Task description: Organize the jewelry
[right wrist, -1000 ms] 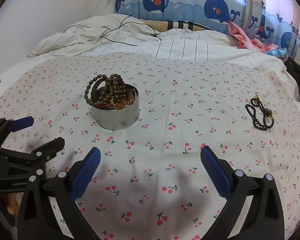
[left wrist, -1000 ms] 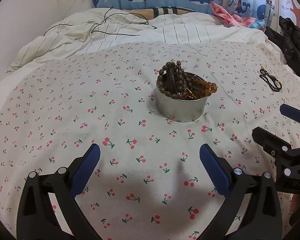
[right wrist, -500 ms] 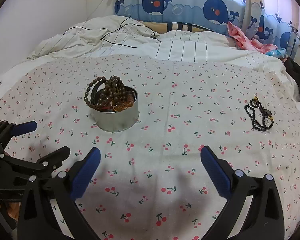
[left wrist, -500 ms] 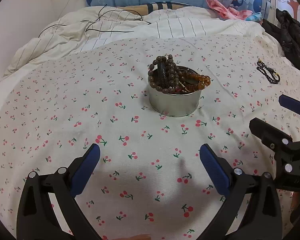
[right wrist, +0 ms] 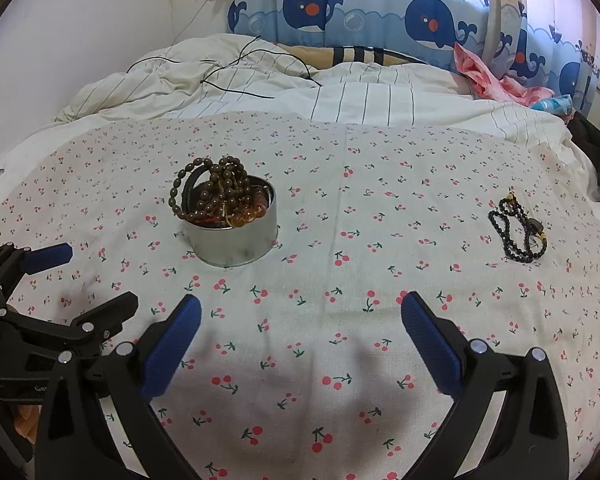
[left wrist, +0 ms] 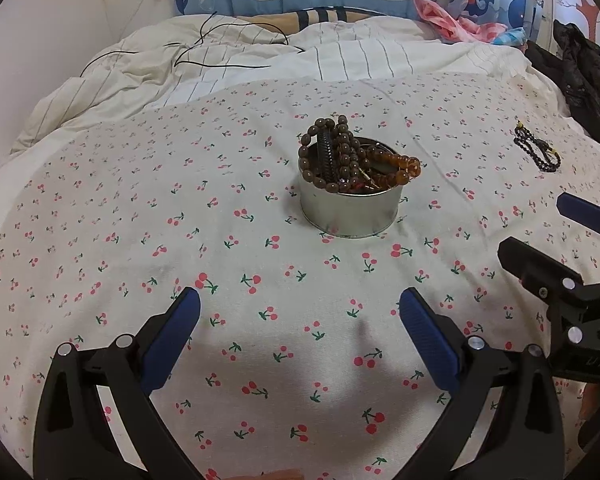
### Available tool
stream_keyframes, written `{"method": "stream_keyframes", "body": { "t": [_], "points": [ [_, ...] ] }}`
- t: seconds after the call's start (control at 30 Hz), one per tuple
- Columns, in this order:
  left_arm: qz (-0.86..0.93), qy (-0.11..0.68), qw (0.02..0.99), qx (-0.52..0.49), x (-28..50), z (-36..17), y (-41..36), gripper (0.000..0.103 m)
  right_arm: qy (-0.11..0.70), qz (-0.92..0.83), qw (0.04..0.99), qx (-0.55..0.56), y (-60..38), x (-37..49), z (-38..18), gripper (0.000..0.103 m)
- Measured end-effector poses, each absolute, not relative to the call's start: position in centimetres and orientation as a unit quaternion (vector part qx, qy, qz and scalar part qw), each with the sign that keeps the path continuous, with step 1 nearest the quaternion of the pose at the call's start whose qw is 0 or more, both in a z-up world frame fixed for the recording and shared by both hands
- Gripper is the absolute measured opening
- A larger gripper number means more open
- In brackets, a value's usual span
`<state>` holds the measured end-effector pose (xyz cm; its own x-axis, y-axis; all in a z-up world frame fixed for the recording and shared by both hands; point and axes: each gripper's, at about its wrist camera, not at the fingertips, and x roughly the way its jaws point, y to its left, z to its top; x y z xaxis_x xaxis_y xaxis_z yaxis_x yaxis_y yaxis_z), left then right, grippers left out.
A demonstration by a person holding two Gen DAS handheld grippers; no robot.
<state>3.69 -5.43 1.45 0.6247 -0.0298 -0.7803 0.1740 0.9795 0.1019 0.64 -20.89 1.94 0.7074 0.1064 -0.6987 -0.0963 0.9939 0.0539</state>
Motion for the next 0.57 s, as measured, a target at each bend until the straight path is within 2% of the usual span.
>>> {"method": "stream_keyframes", "body": {
  "t": [0.3,0.57],
  "points": [
    [-0.042,0.396,0.916,0.045,2.7,2.5,-4.2,0.096,0.373,0.055,0.926,0.009,-20.8,0.6,2.2,0.096],
    [-0.043,0.446,0.893,0.034,3.9,1.1,-3.9,0.096,0.375,0.050,0.926,0.005,-20.8,0.7,2.0,0.096]
  ]
}}
